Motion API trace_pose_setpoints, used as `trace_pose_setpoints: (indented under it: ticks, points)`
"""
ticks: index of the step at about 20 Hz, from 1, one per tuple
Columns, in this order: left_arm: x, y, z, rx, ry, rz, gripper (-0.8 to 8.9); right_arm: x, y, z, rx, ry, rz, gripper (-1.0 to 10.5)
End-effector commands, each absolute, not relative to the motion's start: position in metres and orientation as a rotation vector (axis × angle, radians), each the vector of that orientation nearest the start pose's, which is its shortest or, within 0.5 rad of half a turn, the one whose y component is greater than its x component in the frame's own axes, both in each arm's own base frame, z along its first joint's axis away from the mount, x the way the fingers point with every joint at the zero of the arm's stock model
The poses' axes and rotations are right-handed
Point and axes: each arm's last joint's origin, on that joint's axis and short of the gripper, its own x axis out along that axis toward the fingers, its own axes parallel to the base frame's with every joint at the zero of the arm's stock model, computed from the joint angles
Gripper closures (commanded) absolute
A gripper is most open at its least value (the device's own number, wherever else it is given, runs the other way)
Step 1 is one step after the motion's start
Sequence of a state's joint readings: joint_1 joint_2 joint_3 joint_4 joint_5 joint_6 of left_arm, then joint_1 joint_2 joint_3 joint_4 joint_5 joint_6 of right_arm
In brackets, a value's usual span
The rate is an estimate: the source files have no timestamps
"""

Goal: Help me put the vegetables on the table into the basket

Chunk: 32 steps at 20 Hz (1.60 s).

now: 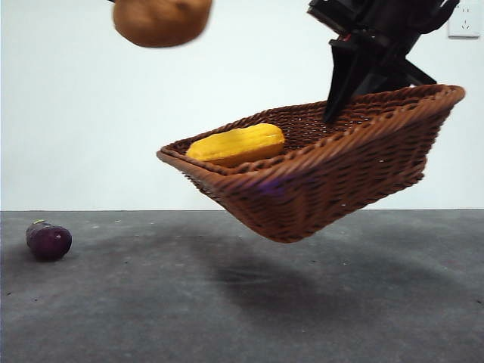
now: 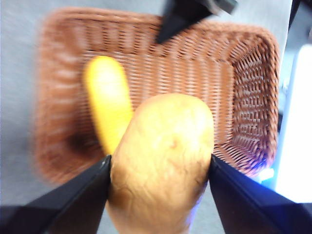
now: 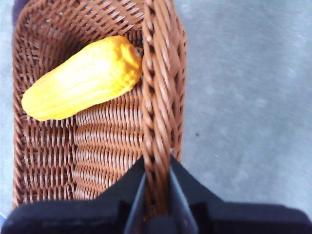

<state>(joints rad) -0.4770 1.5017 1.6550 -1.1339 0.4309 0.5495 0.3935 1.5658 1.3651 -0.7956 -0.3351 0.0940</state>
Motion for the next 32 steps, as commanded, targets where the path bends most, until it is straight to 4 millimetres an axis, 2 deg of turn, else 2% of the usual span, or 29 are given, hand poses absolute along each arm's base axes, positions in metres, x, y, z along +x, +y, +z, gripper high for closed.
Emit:
trace_pose_setpoints:
  ticks: [1, 11, 16, 20, 21, 22, 24, 25, 32]
  points:
    - [0.254, -0.157, 0.374, 0.487, 0.801, -1.102, 8.19, 0.295, 0.14, 0.299, 0.092, 1.033, 0.647, 9.6]
    - [0.285, -0.199, 0.324, 0.421, 0.913, -1.108, 8.19, 0.294, 0.142, 0.3, 0.094, 1.026, 0.656, 9.6]
    - [0.286, -0.23, 0.309, 0.338, 0.963, -1.06, 8.2, 0.296, 0.143, 0.301, 0.097, 1.01, 0.657, 9.6]
    - [0.29, -0.238, 0.294, 0.334, 1.025, -1.002, 8.12, 0.296, 0.143, 0.301, 0.097, 1.006, 0.66, 9.6]
    - [0.29, -0.238, 0.293, 0.328, 1.032, -0.997, 7.86, 0.296, 0.143, 0.301, 0.098, 1.006, 0.662, 9.6]
    - [0.29, -0.238, 0.293, 0.32, 1.037, -0.992, 6.86, 0.296, 0.143, 0.301, 0.099, 1.006, 0.663, 9.6]
    - [0.29, -0.238, 0.293, 0.311, 1.052, -0.985, 3.64, 0.296, 0.143, 0.301, 0.099, 1.006, 0.664, 9.6]
    - [0.289, -0.238, 0.293, 0.31, 1.061, -0.989, 3.09, 0.296, 0.143, 0.301, 0.099, 1.006, 0.664, 9.6]
    - [0.283, -0.234, 0.301, 0.305, 1.061, -0.994, 3.1, 0.296, 0.143, 0.301, 0.095, 1.002, 0.665, 9.6]
